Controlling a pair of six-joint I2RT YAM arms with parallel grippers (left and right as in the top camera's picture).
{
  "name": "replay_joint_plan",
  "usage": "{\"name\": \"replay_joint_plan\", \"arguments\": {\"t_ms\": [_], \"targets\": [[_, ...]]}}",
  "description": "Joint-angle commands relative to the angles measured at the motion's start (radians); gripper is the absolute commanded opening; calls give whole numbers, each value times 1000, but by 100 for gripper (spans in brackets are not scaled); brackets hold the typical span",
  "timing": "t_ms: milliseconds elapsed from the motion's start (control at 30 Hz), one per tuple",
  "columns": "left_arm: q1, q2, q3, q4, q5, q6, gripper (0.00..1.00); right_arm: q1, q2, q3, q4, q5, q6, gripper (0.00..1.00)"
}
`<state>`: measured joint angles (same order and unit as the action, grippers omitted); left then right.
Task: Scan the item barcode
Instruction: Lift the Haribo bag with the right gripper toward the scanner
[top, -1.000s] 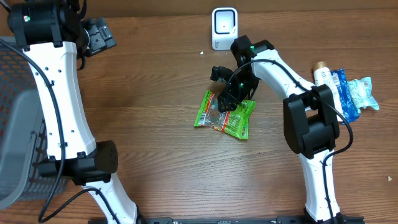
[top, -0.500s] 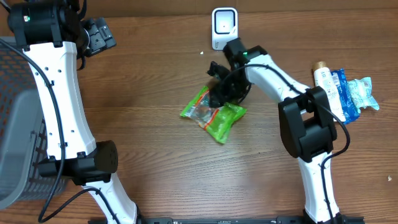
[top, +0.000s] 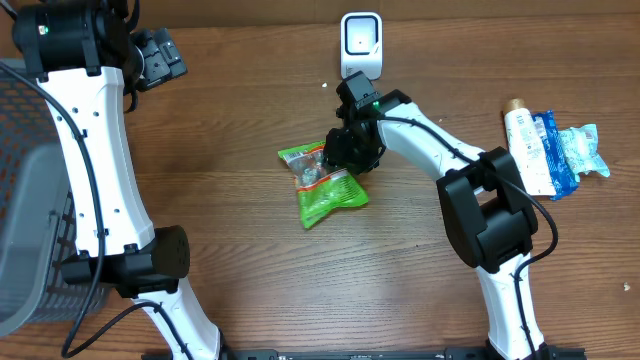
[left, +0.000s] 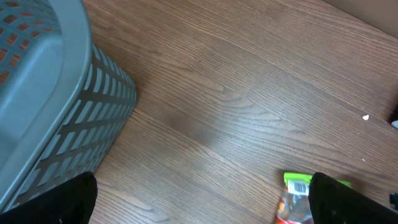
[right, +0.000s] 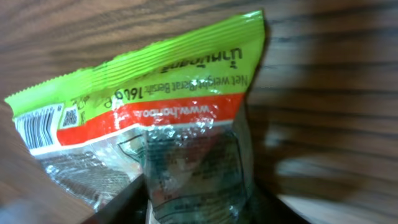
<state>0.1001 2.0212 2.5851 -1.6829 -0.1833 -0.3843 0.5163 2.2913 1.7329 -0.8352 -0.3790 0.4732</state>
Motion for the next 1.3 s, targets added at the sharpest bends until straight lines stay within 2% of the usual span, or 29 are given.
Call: {"name": "replay_joint_plan", "arguments": {"t_ms": [0,67,100,200,433,667,933,1267], "targets": [[0,-14,4,0,1,14,100,63,99,-80,10,-16,74,20],[0,-14,4,1,1,14,100,71,99,-79,20,-16,69,4],[0,-14,4,0,1,14,100,72,99,-76,19,-16,69,4],[-1,-14,4,0,1,14,100,60,97,-61,8,-33,38,4],[0,-14,4,0,1,14,100,-18,-26,-11,-11,-70,-229,4],[-1,-14,4,0,0,14,100,-38,-262,-10,-14,110,-346,4],[-2,-14,4,0,0,14,100,-26,-471,-10,-12,400,-352,4],[-2,-14,4,0,0,14,100,-23,-489,-10,40,658,-342,4]]}}
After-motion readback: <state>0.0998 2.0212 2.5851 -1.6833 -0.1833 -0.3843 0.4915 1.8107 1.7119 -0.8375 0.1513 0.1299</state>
